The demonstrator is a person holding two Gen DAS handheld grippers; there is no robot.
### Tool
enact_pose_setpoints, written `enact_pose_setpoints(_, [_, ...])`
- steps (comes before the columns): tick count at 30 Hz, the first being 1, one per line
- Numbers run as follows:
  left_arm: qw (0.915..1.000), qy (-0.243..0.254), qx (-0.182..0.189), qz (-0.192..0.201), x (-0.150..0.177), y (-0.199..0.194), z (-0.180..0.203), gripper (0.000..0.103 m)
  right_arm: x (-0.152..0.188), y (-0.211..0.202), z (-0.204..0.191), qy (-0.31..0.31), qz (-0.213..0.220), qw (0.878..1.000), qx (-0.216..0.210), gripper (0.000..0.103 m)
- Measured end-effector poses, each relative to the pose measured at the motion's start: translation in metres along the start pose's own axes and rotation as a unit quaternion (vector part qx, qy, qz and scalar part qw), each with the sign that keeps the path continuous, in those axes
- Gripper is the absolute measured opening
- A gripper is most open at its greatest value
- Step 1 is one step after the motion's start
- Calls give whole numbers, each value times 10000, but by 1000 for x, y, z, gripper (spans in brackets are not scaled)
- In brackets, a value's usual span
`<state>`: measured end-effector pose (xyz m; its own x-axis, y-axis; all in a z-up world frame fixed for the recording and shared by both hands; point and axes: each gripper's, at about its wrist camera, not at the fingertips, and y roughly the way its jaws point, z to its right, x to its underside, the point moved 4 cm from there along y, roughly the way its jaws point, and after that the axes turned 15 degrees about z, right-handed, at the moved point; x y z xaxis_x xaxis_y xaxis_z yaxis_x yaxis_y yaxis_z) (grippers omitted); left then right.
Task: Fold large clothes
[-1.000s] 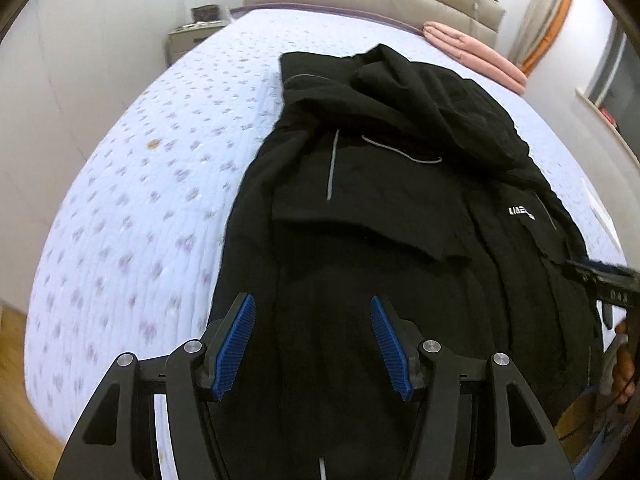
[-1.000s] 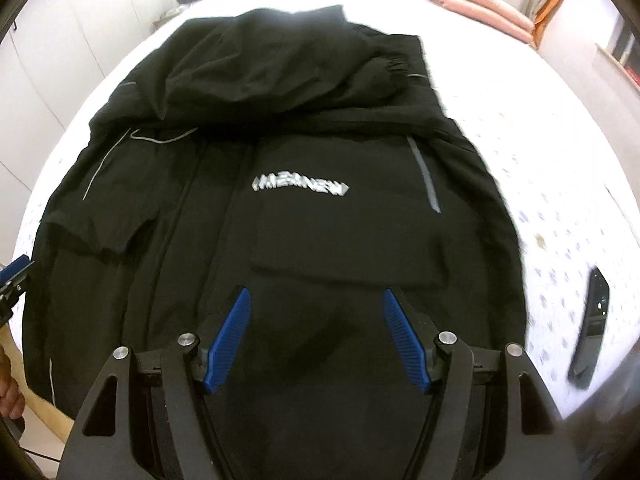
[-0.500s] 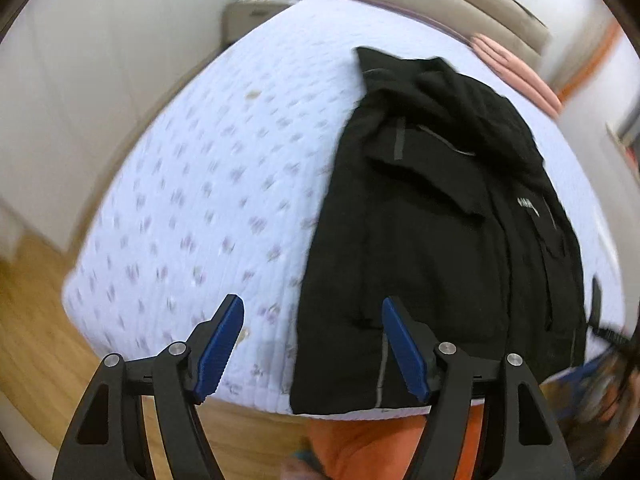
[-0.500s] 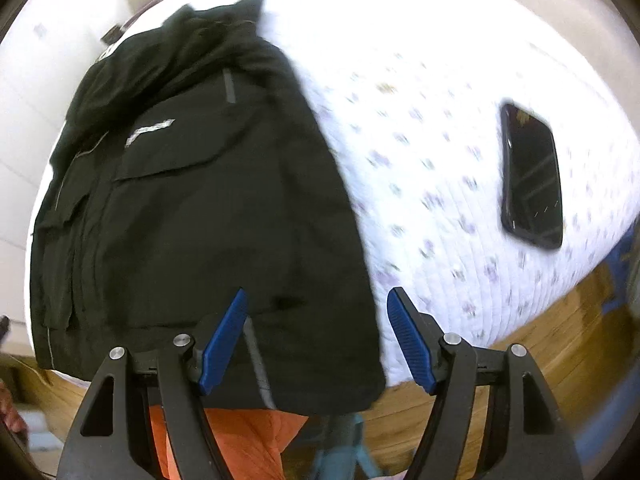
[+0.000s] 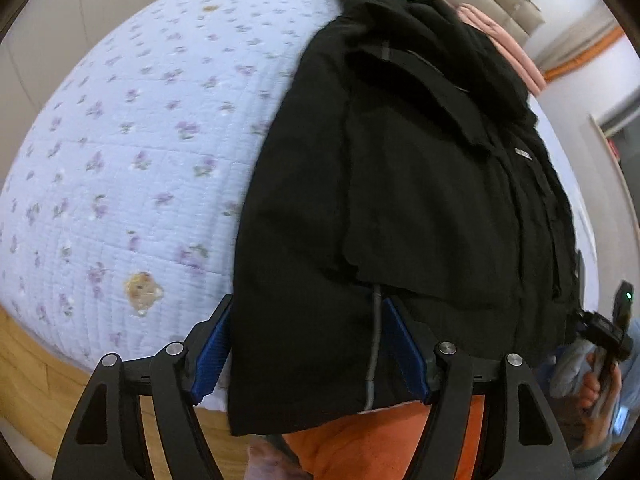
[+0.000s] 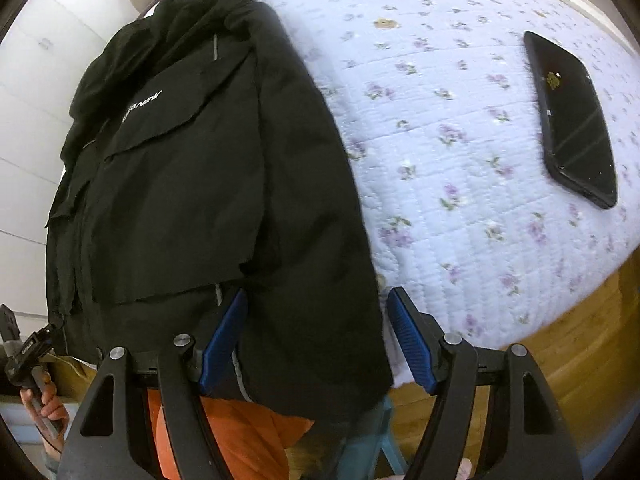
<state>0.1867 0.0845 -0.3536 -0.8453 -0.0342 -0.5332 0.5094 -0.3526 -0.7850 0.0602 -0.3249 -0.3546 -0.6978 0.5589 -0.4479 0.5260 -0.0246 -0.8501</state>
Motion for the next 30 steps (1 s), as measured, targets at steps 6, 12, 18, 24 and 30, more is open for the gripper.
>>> enact_pose_setpoints(6, [9995, 208, -26, 220, 1, -11, 10, 19, 7, -7, -14, -360, 70, 9993, 6, 50])
enact_pose_setpoints(12, [9980, 313, 278, 478, -4, -37, 18, 16, 10, -26, -34, -926, 215, 9955, 66, 37])
enact_pose_setpoints(18, [9993, 222, 274, 140, 13, -16, 17, 33, 18, -7, -21, -551, -5, 9985, -46, 57])
enact_pose_setpoints(24, [9997, 249, 19, 58, 23, -9, 24, 57, 25, -5, -13, -300, -60, 9994, -150, 58])
enact_pose_setpoints(30, [9973, 545, -271, 416, 14, -28, 48, 10, 23, -27, -31, -707, 214, 9973, -17, 16])
